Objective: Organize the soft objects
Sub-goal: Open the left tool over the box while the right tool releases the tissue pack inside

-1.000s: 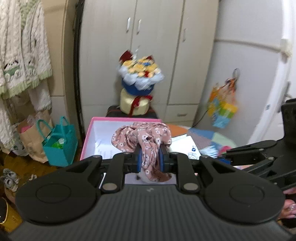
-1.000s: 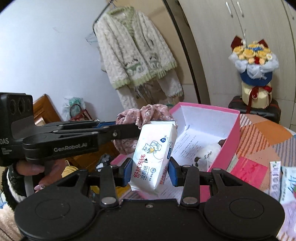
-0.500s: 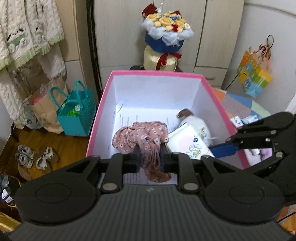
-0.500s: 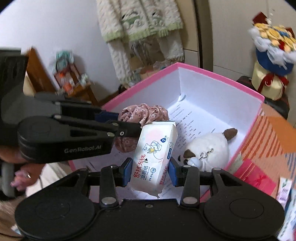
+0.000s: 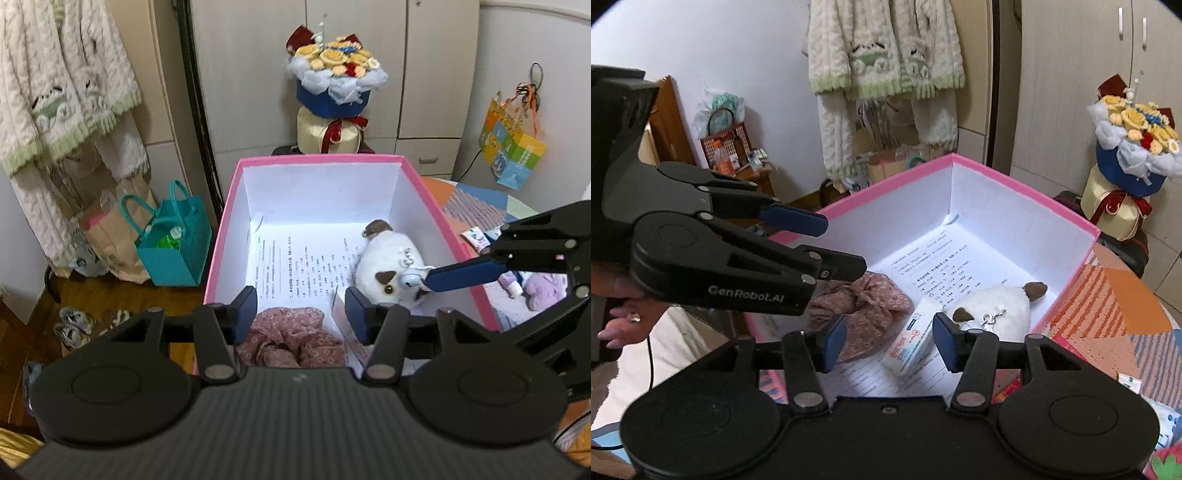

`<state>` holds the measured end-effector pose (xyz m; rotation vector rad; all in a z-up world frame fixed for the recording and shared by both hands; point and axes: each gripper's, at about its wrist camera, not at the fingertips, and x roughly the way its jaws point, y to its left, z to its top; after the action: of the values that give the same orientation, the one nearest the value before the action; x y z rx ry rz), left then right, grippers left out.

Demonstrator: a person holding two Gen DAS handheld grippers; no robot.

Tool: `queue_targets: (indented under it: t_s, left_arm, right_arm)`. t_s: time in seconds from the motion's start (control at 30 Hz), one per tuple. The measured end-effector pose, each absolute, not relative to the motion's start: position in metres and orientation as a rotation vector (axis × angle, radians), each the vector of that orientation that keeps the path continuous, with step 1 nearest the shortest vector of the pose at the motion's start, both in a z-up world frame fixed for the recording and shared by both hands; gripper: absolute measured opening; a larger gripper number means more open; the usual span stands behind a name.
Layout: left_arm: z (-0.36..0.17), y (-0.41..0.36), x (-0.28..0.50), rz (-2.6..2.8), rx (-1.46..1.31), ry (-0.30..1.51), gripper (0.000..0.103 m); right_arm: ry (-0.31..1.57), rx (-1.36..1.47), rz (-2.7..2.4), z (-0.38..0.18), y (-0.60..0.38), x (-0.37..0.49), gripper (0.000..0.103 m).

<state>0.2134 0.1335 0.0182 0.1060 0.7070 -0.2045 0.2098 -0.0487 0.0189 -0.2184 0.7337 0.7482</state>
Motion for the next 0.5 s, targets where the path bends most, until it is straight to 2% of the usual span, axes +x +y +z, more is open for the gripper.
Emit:
queue_targets:
  t_s: [0.23,0.33,0.5]
  left_arm:
    - [0.042,0.128,0.177,-0.226,0.140,0.652,0.062]
    - [0.051,0.125,0.160,-0.237,0.156,0.631,0.064]
    - [0.063,0.118,0.131,-0.263,0.178,0.592,0.070]
  right_arm:
    - [0.659,-0.252,0.750,0.045,-0.060,0.169,0.062]
    - [0.628,-0.264,0.741,0.055,-0.066,0.152,0.064]
    - [0.579,-0.279,0.737,0.068,-0.079,0.122,0.073]
